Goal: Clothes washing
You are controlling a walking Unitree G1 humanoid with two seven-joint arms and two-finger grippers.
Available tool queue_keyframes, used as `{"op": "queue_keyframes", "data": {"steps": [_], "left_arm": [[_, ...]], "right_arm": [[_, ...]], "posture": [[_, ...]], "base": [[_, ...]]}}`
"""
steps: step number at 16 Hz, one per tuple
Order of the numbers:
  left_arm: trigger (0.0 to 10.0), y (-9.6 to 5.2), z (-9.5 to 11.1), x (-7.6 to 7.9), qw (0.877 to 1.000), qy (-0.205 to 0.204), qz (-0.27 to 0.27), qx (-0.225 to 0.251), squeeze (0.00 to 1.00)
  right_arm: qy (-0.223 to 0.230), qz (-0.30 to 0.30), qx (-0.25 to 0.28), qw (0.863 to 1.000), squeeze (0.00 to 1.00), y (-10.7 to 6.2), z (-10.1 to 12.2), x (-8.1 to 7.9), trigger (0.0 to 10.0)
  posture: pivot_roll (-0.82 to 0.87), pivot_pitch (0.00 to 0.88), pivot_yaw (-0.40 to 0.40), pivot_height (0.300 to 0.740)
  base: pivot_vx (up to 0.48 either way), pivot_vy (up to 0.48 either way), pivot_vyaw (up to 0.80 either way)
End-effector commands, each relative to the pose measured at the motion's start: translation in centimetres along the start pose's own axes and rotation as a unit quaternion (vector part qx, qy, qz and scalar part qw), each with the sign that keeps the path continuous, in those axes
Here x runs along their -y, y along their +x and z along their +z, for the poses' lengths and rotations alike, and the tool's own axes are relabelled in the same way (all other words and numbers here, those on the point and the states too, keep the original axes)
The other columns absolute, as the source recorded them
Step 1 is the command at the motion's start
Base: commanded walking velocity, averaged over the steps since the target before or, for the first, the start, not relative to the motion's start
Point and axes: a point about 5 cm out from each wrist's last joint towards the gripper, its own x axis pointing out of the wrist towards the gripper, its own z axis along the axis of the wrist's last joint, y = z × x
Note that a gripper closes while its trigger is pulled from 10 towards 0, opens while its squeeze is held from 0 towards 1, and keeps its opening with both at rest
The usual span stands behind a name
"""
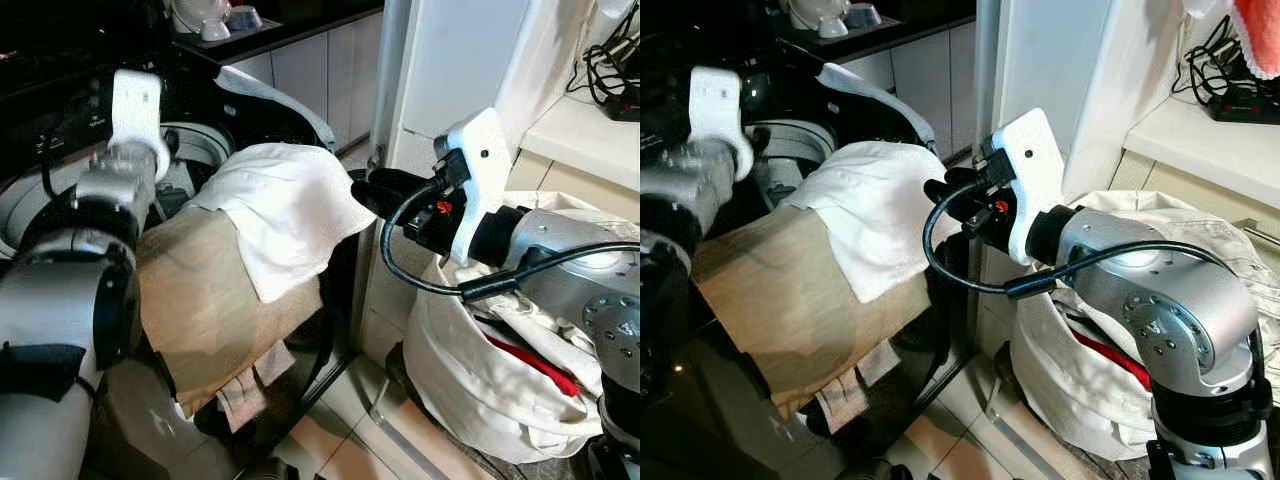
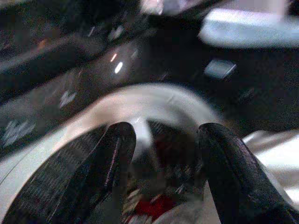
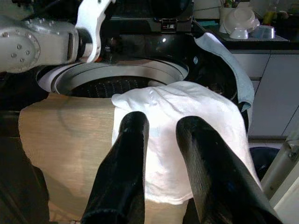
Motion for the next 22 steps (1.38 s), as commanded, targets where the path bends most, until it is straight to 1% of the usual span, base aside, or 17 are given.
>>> {"op": "queue_keyframes", "data": {"steps": [1,2,3,4,6,8,9,10,11,12,14,16,17,18,19,20,22], "left_arm": [[10.0,-0.1,2.6,2.2,0.993,-0.028,-0.100,0.063,1.00],[10.0,-0.6,3.4,4.1,0.971,-0.047,-0.211,0.102,0.00],[10.0,-1.8,4.2,6.5,0.917,-0.037,-0.365,0.157,0.00],[10.0,-2.3,3.9,7.0,0.900,0.011,-0.404,0.164,0.00],[10.0,-2.8,2.2,7.5,0.870,0.120,-0.461,0.131,0.00],[10.0,-3.1,0.7,7.6,0.845,0.157,-0.504,0.083,0.00],[10.0,-3.2,-0.2,7.4,0.835,0.198,-0.510,0.057,0.00],[10.0,-3.0,-0.9,7.2,0.835,0.223,-0.502,0.040,0.00],[10.0,-3.0,-1.0,7.2,0.837,0.225,-0.498,0.035,0.00],[10.0,-2.9,-1.6,6.8,0.835,0.263,-0.483,0.016,0.00],[10.0,-2.6,-2.2,6.3,0.841,0.295,-0.453,0.000,0.00],[10.0,-2.5,-2.7,6.1,0.839,0.310,-0.447,-0.022,0.00],[10.0,-2.5,-2.8,6.0,0.839,0.310,-0.446,-0.025,0.00],[8.1,-2.4,-2.8,5.9,0.845,0.301,-0.442,-0.028,0.00],[1.7,-2.4,-2.7,5.8,0.848,0.297,-0.438,-0.029,0.00],[0.0,-2.4,-2.7,5.8,0.849,0.295,-0.438,-0.029,0.00],[0.0,-2.4,-2.8,5.8,0.848,0.296,-0.439,-0.032,0.00]], "right_arm": [[-0.009,-0.001,0.009,1.000,0.00,-0.2,0.7,0.0,10.0],[-0.010,0.000,0.006,1.000,0.00,-0.4,0.5,0.1,10.0],[-0.015,0.002,-0.004,1.000,0.00,-1.0,0.2,0.2,10.0],[-0.019,0.010,-0.013,1.000,0.00,-1.5,0.0,0.2,10.0],[-0.029,0.026,-0.035,0.999,0.00,-3.2,-0.4,0.2,10.0],[-0.033,0.035,-0.062,0.997,0.00,-4.6,-1.0,0.4,10.0],[-0.038,0.037,-0.083,0.995,0.00,-5.1,-1.5,0.4,10.0],[-0.043,0.041,-0.100,0.993,0.00,-5.4,-2.0,0.4,10.0],[-0.045,0.042,-0.105,0.993,0.00,-5.5,-2.1,0.4,10.0],[-0.054,0.037,-0.124,0.990,0.00,-5.6,-2.7,0.4,10.0],[-0.060,0.033,-0.132,0.989,0.00,-5.6,-3.0,0.5,10.0],[-0.060,0.038,-0.130,0.989,0.00,-5.6,-3.0,0.4,10.0],[-0.061,0.040,-0.129,0.989,0.00,-5.6,-3.0,0.4,10.0],[-0.061,0.040,-0.129,0.989,0.00,-5.7,-3.0,0.4,10.0],[-0.063,0.040,-0.129,0.989,0.00,-5.7,-3.0,0.4,10.0],[-0.064,0.040,-0.129,0.989,0.00,-5.7,-3.0,0.5,10.0],[-0.068,0.042,-0.130,0.988,0.00,-5.6,-3.0,0.5,10.0]], "posture": [[-0.09,0.000,0.068,0.740],[-0.09,0.000,0.069,0.740],[-0.09,0.000,0.069,0.740],[-0.09,0.000,0.064,0.740],[-0.09,0.000,0.060,0.740],[-0.09,0.000,0.064,0.740],[-0.10,0.000,0.064,0.740],[-0.10,0.000,0.065,0.740],[-0.10,0.000,0.065,0.740],[-0.10,0.000,0.063,0.740],[-0.10,0.000,0.064,0.740],[-0.10,0.000,0.064,0.740],[-0.10,0.000,0.065,0.740],[-0.10,0.000,0.064,0.740],[-0.10,0.000,0.064,0.740],[-0.10,0.000,0.064,0.740],[-0.10,0.000,0.065,0.740]], "base": [[0.000,0.000,0.00],[0.000,0.000,0.00],[0.000,0.000,0.00],[0.000,0.000,0.00],[0.000,0.000,0.00],[0.000,0.000,0.00],[0.000,0.000,0.00],[0.000,0.000,0.00],[0.000,0.000,0.00],[0.000,0.000,0.00],[0.000,0.000,0.00],[0.000,0.000,0.00],[0.000,0.000,0.00],[0.000,0.000,0.00],[0.000,0.000,0.00],[0.000,0.000,0.00],[0.000,0.000,0.00]]}}
